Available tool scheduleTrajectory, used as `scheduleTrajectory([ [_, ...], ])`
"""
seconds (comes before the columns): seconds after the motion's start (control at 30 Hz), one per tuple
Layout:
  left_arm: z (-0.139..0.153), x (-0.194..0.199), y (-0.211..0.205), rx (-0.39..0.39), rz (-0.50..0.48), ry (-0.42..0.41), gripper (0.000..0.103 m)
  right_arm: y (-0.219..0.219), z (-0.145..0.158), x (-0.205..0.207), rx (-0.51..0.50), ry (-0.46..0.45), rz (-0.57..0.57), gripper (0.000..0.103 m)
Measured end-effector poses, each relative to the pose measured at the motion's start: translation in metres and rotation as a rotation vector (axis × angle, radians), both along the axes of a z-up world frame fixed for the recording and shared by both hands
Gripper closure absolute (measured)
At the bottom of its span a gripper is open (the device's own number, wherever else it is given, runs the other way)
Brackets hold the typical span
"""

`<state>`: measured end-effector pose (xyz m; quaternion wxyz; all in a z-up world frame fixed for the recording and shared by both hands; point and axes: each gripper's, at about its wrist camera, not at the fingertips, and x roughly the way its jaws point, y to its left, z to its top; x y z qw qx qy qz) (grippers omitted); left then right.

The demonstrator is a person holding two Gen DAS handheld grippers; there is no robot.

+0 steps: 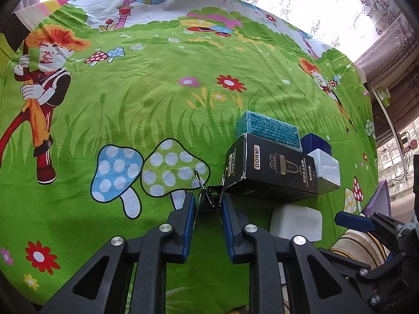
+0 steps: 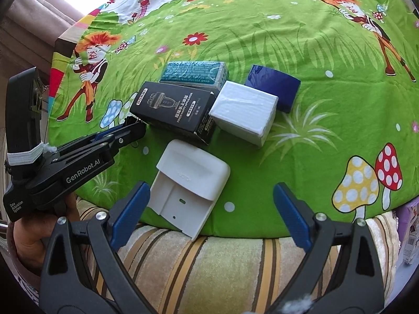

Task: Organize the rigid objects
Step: 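Grasp the white plastic holder with the right tool while the left tool approaches the black box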

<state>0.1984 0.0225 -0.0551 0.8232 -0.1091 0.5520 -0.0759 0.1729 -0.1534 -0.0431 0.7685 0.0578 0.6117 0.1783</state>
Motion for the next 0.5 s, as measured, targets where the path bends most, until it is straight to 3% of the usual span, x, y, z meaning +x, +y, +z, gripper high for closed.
scheduleTrajectory([
  [0.5,0.011,-0.023,0.019,-0.056,0.114,-0.054,0.082,0.009,-0.007,0.012,-0.025,0.029,-0.141,0.007],
])
